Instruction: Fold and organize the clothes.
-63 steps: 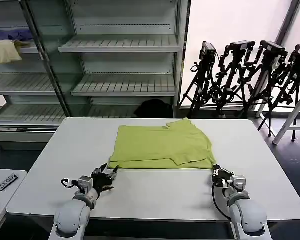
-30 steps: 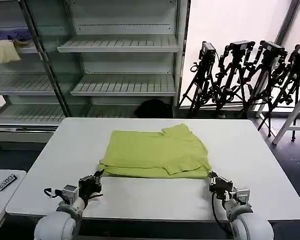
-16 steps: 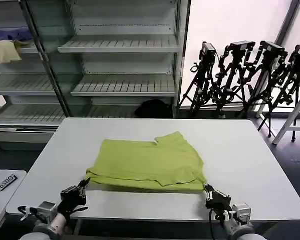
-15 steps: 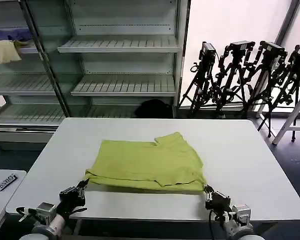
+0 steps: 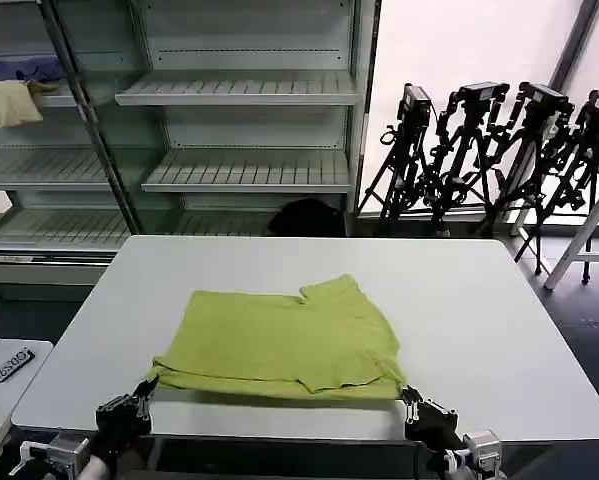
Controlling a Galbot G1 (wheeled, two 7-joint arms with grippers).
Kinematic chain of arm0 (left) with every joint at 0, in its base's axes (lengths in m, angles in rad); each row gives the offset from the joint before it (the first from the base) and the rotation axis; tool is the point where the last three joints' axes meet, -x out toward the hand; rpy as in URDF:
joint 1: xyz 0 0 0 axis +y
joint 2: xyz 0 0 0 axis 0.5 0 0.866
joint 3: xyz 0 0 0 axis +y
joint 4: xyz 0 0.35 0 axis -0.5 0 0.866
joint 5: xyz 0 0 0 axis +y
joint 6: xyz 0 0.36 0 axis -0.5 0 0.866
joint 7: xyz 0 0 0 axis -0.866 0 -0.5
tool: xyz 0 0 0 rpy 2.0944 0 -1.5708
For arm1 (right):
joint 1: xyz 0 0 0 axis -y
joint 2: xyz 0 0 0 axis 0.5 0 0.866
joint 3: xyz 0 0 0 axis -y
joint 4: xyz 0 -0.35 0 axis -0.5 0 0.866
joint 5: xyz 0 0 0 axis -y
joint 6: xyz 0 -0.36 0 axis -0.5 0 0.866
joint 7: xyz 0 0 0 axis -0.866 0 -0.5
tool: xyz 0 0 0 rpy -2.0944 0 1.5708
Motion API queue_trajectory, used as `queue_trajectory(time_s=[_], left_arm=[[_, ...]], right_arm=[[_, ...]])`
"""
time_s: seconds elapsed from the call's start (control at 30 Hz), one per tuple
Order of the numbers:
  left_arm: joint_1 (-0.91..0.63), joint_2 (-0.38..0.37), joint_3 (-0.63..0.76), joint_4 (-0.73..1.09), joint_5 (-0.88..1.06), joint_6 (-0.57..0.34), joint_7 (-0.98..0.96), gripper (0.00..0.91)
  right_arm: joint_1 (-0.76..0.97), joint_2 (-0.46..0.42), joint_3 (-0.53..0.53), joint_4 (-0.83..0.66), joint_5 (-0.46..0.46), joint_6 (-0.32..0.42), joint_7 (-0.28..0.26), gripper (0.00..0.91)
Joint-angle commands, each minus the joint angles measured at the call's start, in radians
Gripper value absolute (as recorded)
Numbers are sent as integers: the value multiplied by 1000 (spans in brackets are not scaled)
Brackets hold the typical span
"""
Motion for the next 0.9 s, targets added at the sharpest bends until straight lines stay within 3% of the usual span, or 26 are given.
queue_trajectory(time_s=[0.03, 0.33, 0.5, 0.63, 0.9], left_arm=[[38, -18, -4, -13, 1, -19, -26, 907], [4, -35, -22, -30, -19, -16, -53, 907], [-84, -16, -50, -35, -61, -14, -50, 907], [-215, 31, -11, -3, -108, 61, -7, 907], [-472, 109, 73, 164, -116, 90, 33, 907]], right_arm=[[-18, 8, -2, 15, -11, 0, 15, 907], [24, 27, 24, 23, -31, 2, 43, 907], [119, 24, 37, 9, -56, 0, 14, 907], [293, 14, 17, -84, -44, -2, -46, 907], [566, 12, -62, -304, -31, -8, -34, 907]])
